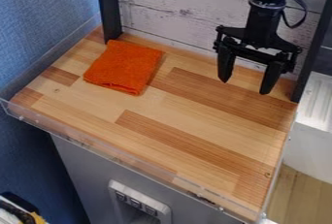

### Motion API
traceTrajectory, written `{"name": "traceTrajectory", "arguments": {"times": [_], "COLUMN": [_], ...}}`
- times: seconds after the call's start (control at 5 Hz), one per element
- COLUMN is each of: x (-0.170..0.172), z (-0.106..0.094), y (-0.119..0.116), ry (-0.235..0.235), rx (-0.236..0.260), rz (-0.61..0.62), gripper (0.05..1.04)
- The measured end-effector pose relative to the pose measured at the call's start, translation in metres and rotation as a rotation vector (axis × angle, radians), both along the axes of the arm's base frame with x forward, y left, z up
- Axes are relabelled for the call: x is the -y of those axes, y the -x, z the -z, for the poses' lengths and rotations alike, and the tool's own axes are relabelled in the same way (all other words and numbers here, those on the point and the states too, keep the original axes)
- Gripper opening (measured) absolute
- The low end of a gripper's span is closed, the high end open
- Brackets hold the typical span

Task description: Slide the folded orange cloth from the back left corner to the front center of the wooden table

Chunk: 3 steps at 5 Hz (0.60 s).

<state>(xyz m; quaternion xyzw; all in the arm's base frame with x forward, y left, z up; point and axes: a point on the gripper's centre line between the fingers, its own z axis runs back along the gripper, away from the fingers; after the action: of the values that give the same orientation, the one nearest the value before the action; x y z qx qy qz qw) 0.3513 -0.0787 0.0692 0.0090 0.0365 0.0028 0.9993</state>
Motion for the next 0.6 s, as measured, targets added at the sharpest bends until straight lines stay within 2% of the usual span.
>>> {"name": "traceTrajectory", "arguments": {"times": [0.2, 0.6], "x": [-0.017, -0.083], "z": [0.007, 0.011], "y": [0.001, -0.004], "ry": [0.002, 0.026], "rx": [-0.013, 0.014], "rz": [-0.013, -0.11], "gripper": [0.999, 0.998]}}
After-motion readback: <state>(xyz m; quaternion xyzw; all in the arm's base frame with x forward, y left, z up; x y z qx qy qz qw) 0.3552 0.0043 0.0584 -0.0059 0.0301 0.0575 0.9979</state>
